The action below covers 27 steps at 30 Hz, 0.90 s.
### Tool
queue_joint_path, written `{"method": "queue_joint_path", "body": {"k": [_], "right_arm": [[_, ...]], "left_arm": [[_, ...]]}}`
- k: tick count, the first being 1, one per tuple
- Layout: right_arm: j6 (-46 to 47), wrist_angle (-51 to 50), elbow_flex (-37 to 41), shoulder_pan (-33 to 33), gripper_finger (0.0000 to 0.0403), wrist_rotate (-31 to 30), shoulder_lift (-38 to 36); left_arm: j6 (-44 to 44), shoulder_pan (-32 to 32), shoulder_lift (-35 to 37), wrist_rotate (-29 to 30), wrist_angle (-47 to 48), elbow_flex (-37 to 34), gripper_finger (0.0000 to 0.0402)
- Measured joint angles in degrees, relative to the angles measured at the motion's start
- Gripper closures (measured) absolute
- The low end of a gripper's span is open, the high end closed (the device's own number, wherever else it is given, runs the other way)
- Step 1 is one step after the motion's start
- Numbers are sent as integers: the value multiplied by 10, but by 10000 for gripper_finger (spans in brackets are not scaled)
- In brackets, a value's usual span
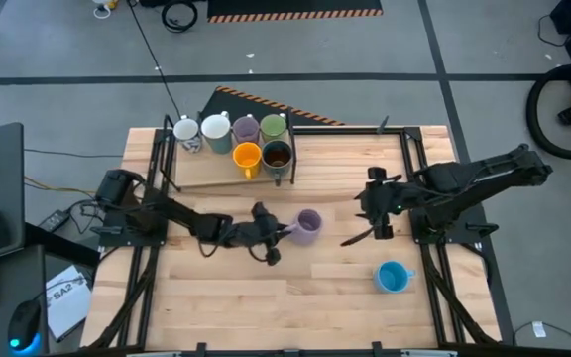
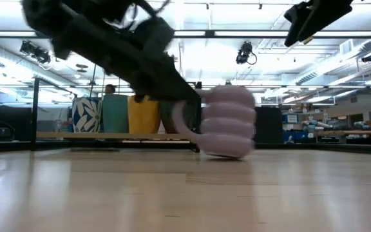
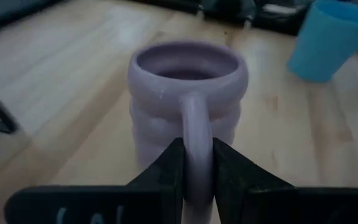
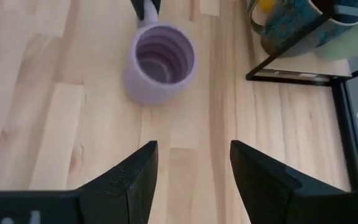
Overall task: Place coffee mugs
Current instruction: Put the purple mug on the shelf
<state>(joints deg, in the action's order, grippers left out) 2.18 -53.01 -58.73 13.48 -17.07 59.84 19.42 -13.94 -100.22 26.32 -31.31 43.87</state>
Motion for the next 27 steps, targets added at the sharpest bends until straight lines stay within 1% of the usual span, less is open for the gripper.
{"method": "queue_joint_path", "body": {"k": [4, 9, 12, 16, 18, 21, 24, 27], "right_arm": [[16, 32, 37, 5, 196, 0, -24], [17, 46, 57, 7, 196, -2, -25], [17, 51, 58, 7, 196, -2, -19], [8, 64, 58, 7, 196, 0, -17], [4, 76, 58, 7, 196, 2, -17], [-8, 109, 62, 7, 196, 20, -12], [-25, 137, 75, 7, 196, 24, -6], [-28, 144, 84, 7, 196, 29, -1]], "left_arm": [[10, -34, 24, 61, -1, -20, 341], [12, -72, 45, 120, 18, -29, 341], [24, -91, 62, 167, 50, -29, 341], [80, -111, 76, 207, 117, -28, 341], [112, -119, 76, 216, 140, -27, 341], [155, -130, 79, 216, 174, -27, 341], [201, -144, 78, 212, 218, -27, 341], [251, -162, 82, 210, 271, -27, 341]]}}
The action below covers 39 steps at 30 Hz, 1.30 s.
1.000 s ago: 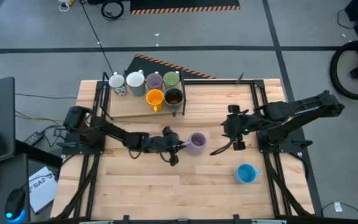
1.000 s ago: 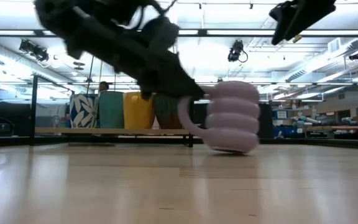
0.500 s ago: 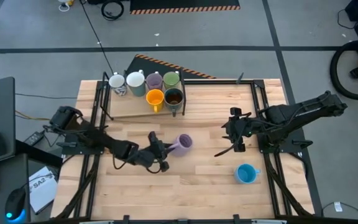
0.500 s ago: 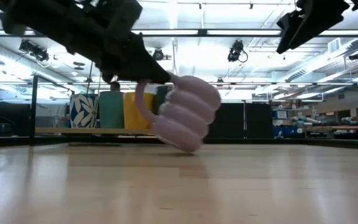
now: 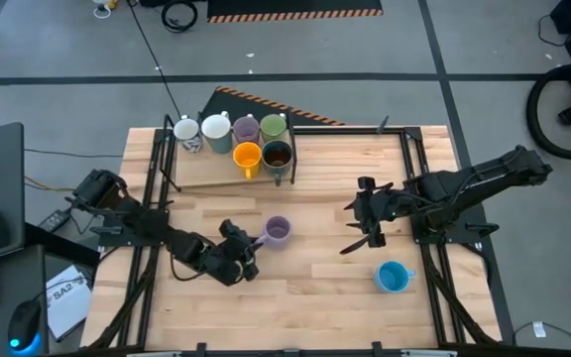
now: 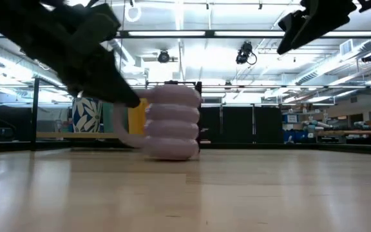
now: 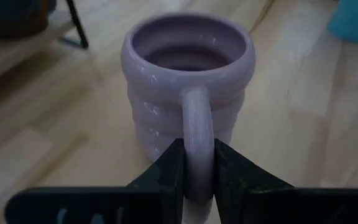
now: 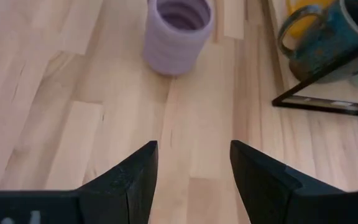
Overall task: Place coffee mugs
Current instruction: Put the purple mug on the shelf
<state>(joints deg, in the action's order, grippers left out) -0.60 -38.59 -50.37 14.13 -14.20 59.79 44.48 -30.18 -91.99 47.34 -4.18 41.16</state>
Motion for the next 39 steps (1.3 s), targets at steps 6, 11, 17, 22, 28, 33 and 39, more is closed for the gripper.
{"method": "queue_joint_path", "body": {"k": [6, 11, 17, 22, 28, 33, 39], "right_arm": [[-3, 5, 6, -1, 196, 4, 7], [-7, 25, 6, 0, 196, 5, 7], [-11, 41, 6, -1, 196, 16, 10], [-11, 40, 6, -6, 196, 20, 11], [-4, 42, 6, -12, 196, 20, 11], [7, 43, 6, -12, 196, 24, 11], [11, 45, 6, -12, 196, 24, 11]], "left_arm": [[76, -21, 10, 4, 68, 0, 341], [44, -22, 10, 3, 63, 13, 295], [-49, -18, 14, 0, 82, 35, 177], [-63, -7, 18, -8, 188, 83, 159], [-172, 1, 19, -23, 249, 160, 175], [-290, 47, 19, -113, 245, 195, 190], [-346, 125, 19, -250, 235, 200, 200]]}}
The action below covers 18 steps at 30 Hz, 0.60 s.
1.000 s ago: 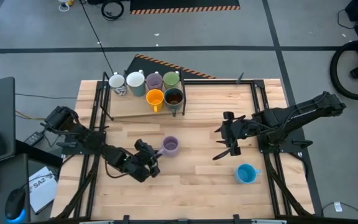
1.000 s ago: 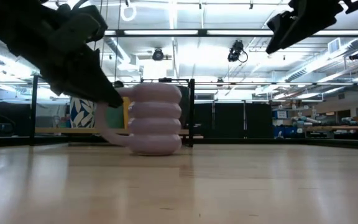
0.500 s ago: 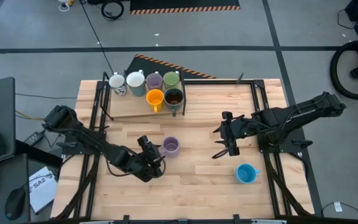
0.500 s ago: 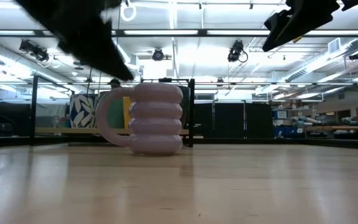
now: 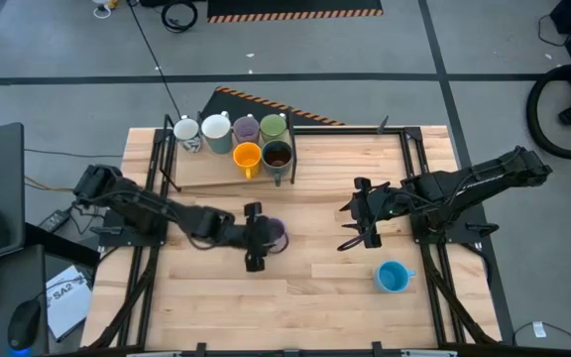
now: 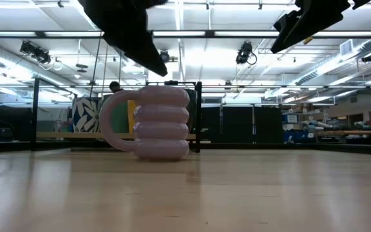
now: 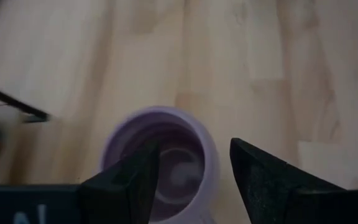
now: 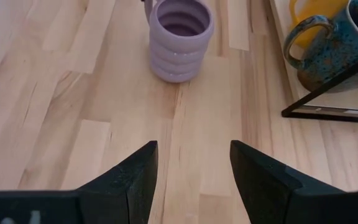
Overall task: Place coffee mugs
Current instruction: Put the purple mug on the shelf
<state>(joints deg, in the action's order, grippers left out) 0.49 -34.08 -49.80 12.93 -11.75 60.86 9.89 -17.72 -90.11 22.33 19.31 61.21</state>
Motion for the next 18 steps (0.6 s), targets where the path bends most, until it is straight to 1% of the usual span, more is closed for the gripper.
{"method": "queue_joint_path", "body": {"k": [3, 9, 15, 18], "right_arm": [[0, 2, 0, 0, 196, 0, 0], [13, 3, 0, 0, 196, 0, 0], [27, 60, 38, 0, 196, 0, 1], [39, 64, 47, 0, 196, 0, 5]], "left_arm": [[-14, 28, -5, -67, -3, 0, 201], [-62, 53, -10, -142, 12, 0, 201], [-92, 61, -18, -148, 27, 0, 201], [-103, 61, -29, -155, 37, 0, 201]]}}
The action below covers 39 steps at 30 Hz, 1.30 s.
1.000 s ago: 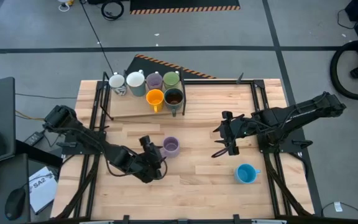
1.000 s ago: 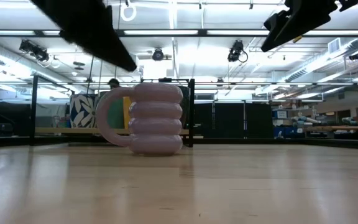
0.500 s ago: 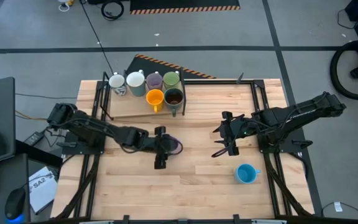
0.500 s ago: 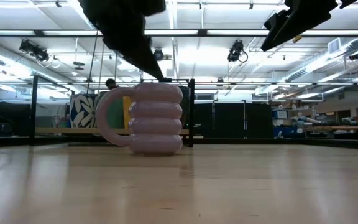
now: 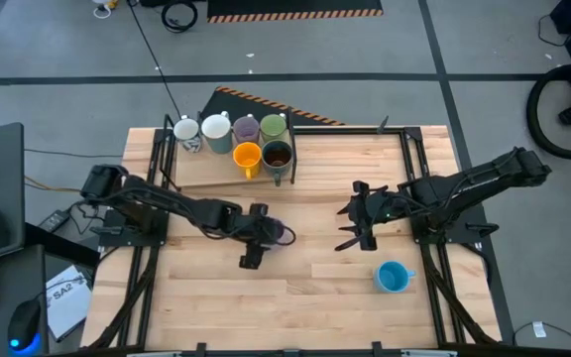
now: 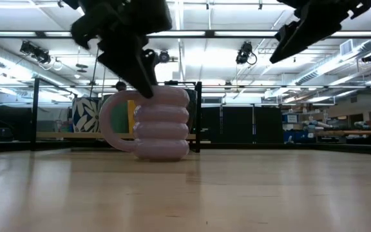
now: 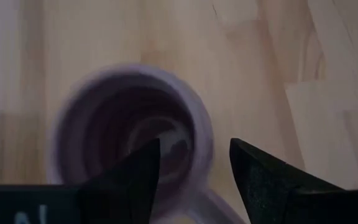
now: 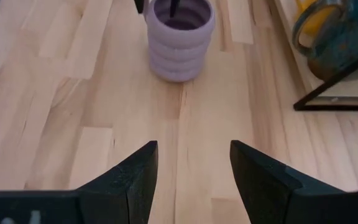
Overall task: Place coffee mugs
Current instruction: Put the purple mug on the shelf
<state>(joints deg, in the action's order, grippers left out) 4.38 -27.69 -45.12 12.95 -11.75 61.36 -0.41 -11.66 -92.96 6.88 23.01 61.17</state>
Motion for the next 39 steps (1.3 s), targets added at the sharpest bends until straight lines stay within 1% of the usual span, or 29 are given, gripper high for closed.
{"method": "queue_joint_path", "body": {"k": [3, 7, 17, 21, 24, 28, 33, 36, 39], "right_arm": [[6, 12, 4, 0, 196, 0, 5], [6, 23, 8, 0, 196, 1, 10], [0, 28, 8, 0, 196, 9, 14], [-9, 27, 8, 0, 196, 10, 14], [-17, 28, 8, 0, 196, 11, 14], [-29, 27, 8, 0, 196, 11, 14], [-38, 28, 8, 0, 196, 12, 14], [-44, 27, 8, 0, 196, 12, 14], [-50, 27, 8, 0, 196, 12, 14]], "left_arm": [[-3, 5, -12, -7, 1, 0, 207], [-10, 7, -19, -10, 6, 0, 229], [-17, 6, -19, 4, 47, 31, 311], [-1, 6, -19, 4, 64, 38, 350], [5, 6, -19, 5, 75, 37, 370], [17, 6, -19, 3, 74, 37, 373], [66, 11, -19, 8, 83, 37, 373], [100, 17, -15, 3, 102, 39, 373], [126, 19, -11, 2, 151, 62, 373]]}}
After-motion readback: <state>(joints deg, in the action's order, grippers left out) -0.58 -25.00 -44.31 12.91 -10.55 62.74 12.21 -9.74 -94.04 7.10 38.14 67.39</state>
